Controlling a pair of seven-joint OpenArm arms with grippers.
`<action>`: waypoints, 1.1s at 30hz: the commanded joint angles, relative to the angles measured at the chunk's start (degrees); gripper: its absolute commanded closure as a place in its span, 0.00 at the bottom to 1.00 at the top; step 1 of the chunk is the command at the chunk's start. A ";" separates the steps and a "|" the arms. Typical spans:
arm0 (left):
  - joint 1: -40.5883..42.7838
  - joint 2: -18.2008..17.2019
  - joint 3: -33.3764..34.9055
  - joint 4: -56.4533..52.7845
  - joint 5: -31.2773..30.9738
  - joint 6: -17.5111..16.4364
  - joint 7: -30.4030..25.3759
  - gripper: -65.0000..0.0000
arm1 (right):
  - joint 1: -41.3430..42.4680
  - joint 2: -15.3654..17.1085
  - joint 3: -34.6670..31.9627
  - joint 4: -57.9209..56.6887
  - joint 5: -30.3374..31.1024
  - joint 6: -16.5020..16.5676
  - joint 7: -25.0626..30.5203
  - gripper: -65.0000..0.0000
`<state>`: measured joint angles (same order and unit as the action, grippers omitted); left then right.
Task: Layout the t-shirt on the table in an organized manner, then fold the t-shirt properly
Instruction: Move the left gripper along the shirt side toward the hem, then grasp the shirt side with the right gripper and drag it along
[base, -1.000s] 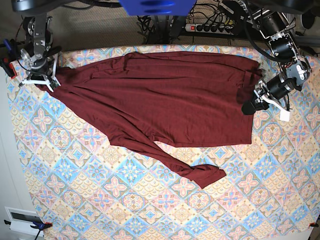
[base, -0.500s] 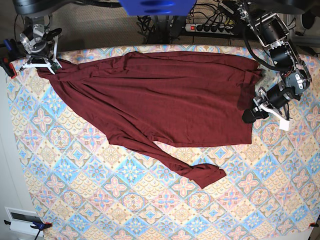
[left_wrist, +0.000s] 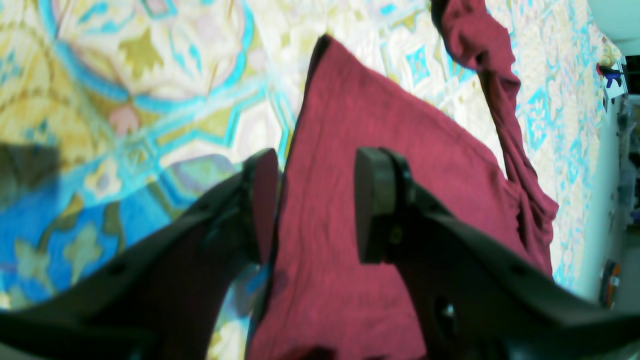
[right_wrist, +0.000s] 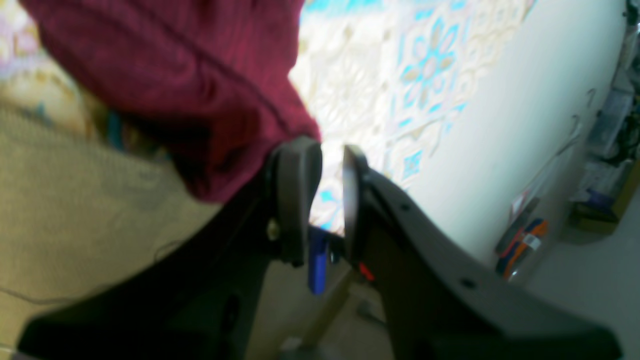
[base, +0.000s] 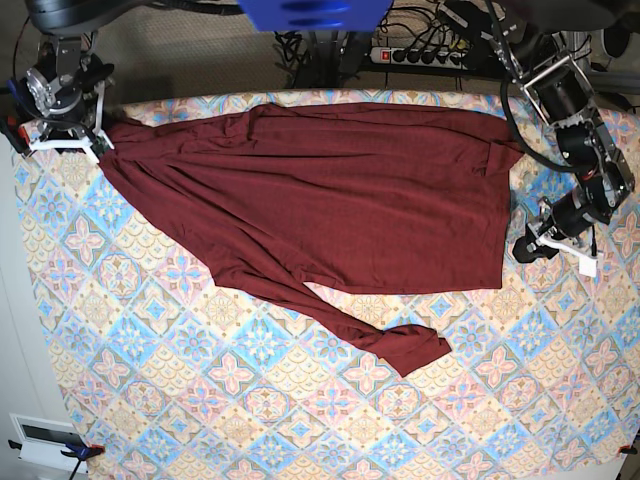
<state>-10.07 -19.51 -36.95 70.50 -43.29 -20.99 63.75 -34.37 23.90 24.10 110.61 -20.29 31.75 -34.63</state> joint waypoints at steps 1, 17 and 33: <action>-2.29 -1.11 1.04 0.49 -0.18 -0.24 -1.72 0.61 | 1.53 0.50 -0.05 1.00 -0.15 -0.67 0.74 0.82; -12.13 -0.58 11.76 -21.31 10.28 -0.15 -18.51 0.61 | 6.55 0.23 -4.80 1.09 -0.15 -0.67 0.57 0.82; -11.25 4.96 27.06 -17.53 16.43 -0.59 -15.79 0.89 | 10.15 0.23 -6.03 1.09 -0.15 -0.67 0.48 0.82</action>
<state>-20.99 -14.59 -10.15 53.10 -28.18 -21.65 44.49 -24.82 23.05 17.61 110.72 -20.18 31.73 -34.98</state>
